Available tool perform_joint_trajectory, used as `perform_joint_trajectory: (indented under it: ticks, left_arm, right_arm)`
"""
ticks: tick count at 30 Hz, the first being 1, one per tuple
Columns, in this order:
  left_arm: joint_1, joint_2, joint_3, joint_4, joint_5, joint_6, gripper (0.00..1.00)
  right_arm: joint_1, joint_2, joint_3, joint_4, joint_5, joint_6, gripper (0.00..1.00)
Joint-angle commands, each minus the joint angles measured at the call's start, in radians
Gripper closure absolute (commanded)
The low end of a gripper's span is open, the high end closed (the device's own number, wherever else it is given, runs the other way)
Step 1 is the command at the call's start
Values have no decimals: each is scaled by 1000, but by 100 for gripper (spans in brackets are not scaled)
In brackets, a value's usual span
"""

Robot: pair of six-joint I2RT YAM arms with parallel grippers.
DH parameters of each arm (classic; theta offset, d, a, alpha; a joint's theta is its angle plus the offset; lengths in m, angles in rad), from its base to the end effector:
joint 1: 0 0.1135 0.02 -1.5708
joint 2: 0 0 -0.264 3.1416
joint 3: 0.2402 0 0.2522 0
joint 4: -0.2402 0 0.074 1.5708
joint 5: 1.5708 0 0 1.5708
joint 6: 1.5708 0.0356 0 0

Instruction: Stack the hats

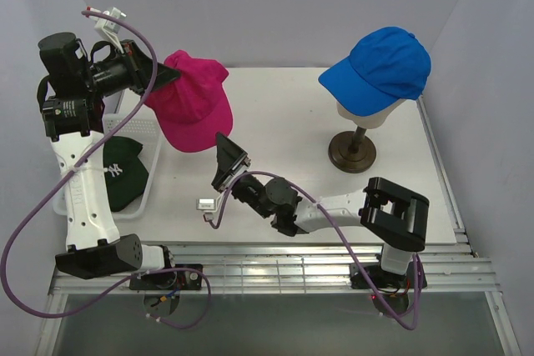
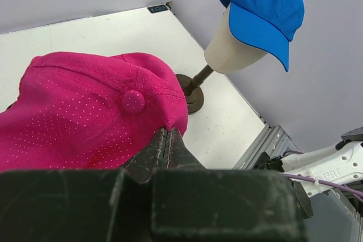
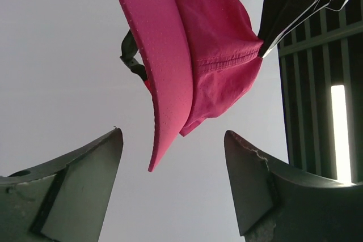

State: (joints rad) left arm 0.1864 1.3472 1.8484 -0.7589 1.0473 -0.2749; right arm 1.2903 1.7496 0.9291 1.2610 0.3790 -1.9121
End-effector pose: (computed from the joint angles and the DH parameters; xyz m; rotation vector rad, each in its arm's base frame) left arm 0.2379 0.0135 0.5178 0.3378 1.7756 -1.0089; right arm 0.1164 0.3564 0.2807 -1.1556 0.3115 -0.7618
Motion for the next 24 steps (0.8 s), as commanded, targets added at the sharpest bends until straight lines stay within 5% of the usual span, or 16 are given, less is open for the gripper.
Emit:
perform_joint_trajectory:
  ticks: [1,7,12,18,22,23,24]
  left_arm:
    - [-4,-33,28,15,28,-6,100]
    - [-4,-31,23,15,31,-4,100]
    - [-4,-29,17,16,17,3,100]
    - [-4,-20,-26,21,-26,16,100]
    - [-4,0,-32,-11,-98,63,98]
    - [-4,9,-20,-26,-152,81,75]
    - [-4,26,-14,-49,-182,123,65]
  right_arm:
    - [-19,25,57,176,9,4,24]
    - [-20,54,100,181,11,5,46]
    - [-19,41,93,190,14,13,92]
    - [-8,-12,96,123,49,24,92]
    - [7,-80,181,-238,196,176,92]
    - [10,-114,213,-338,221,230,92]
    - [10,-133,247,-441,239,292,92]
